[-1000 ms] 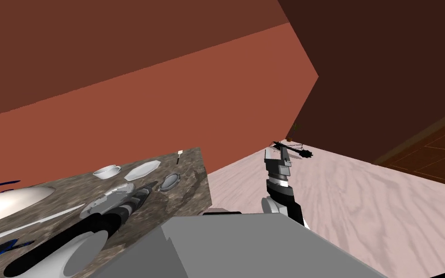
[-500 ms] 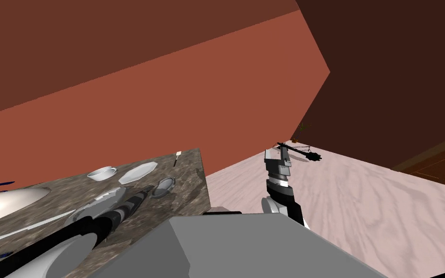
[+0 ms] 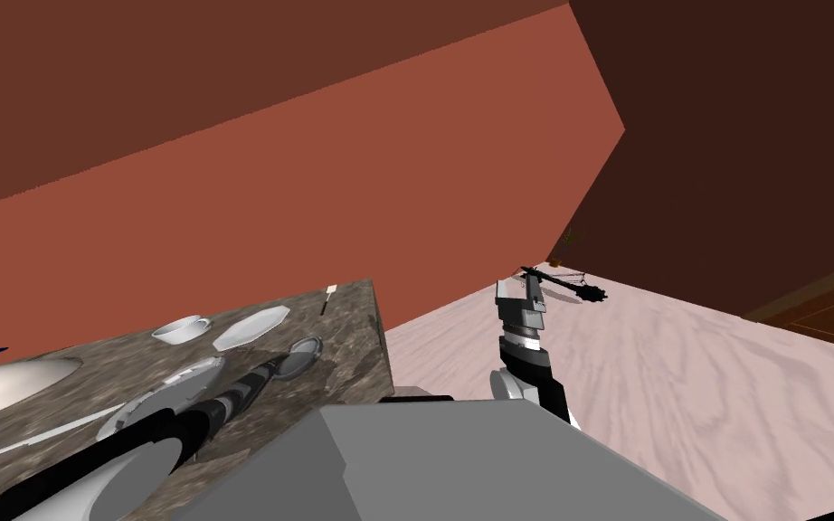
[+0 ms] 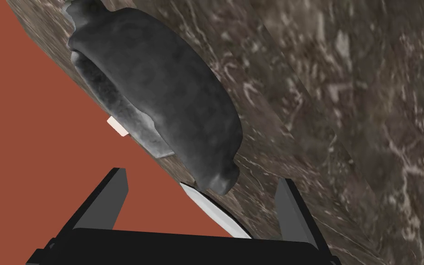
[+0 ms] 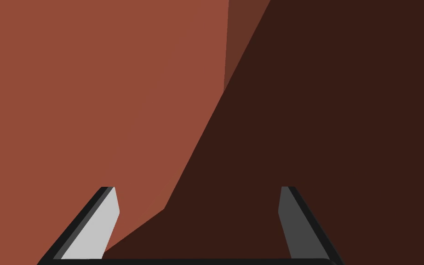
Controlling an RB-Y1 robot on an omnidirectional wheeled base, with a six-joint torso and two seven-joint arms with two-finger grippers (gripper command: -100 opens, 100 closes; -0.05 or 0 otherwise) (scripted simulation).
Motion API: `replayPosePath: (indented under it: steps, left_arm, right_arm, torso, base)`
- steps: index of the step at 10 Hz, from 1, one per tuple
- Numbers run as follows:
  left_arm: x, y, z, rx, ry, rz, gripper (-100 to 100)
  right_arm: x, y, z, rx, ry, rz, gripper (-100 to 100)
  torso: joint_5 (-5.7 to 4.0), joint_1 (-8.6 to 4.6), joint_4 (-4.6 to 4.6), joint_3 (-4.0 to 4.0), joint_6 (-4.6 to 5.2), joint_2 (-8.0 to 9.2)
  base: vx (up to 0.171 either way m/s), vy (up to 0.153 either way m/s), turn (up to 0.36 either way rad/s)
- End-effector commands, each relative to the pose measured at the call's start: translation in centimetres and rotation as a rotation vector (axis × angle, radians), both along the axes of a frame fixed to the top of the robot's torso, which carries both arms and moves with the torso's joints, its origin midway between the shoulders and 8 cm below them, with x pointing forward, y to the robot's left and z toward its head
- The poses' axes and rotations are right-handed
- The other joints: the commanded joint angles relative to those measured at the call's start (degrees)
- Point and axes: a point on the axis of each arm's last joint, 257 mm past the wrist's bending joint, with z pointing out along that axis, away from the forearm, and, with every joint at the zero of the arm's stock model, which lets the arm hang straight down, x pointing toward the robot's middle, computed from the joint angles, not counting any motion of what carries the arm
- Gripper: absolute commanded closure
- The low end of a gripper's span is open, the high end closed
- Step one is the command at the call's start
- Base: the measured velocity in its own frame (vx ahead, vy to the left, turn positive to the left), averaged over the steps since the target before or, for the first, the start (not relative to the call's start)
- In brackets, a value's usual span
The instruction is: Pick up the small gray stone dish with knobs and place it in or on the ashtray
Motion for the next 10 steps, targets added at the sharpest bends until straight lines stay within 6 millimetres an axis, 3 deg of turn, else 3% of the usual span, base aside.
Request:
replayPosePath:
  steps: [1,2,3,7,8,9,10]
  left_arm:
    - [0.3,0.2,-0.7,0.002,-0.004,0.01,-100]
    - [0.2,0.1,-0.4,0.001,-0.002,0.006,-100]
    - [0.3,0.1,-0.5,0.002,-0.003,0.007,100]
    - [0.3,0.1,-0.5,0.002,-0.004,0.006,100]
    - [0.3,0.1,-0.5,0.001,-0.003,0.006,0]
    - [-0.1,-0.1,0.3,0.0,-0.001,-0.004,100]
    - [0.2,0.0,0.0,0.001,-0.004,0.0,100]
  right_arm:
    - [0.0,0.0,0.0,0.0,0.0,0.0,0]
    - [0.0,0.0,0.0,0.0,0.0,0.0,0]
    - [0.0,0.0,0.0,0.0,0.0,0.0,0]
    - [0.0,0.0,0.0,0.0,0.0,0.0,0]
    - [0.0,0.0,0.0,0.0,0.0,0.0,0]
    - [0.0,0.0,0.0,0.0,0.0,0.0,0]
    - [0.0,0.0,0.0,0.0,0.0,0.0,0]
  torso:
    - [0.0,0.0,0.0,0.0,0.0,0.0]
    - [0.01,0.05,0.0,-0.01,-0.01,-0.01]
    - [0.0,-0.01,0.01,0.03,-0.03,0.05]
    - [-0.03,-0.06,0.01,0.04,-0.05,0.07]
    - [-0.04,-0.07,0.02,0.05,-0.06,0.08]
    - [-0.05,-0.08,0.02,0.05,-0.06,0.09]
    - [-0.09,-0.14,0.03,0.09,-0.13,0.15]
  base:
    - [0.019,0.023,-0.081]
    - [-0.002,0.004,-0.013]
    - [0.0,0.0,0.0]
    - [0.0,0.0,0.0]
    - [0.0,0.0,0.0]
    - [-0.009,-0.011,0.104]
    - [-0.006,-0.008,0.035]
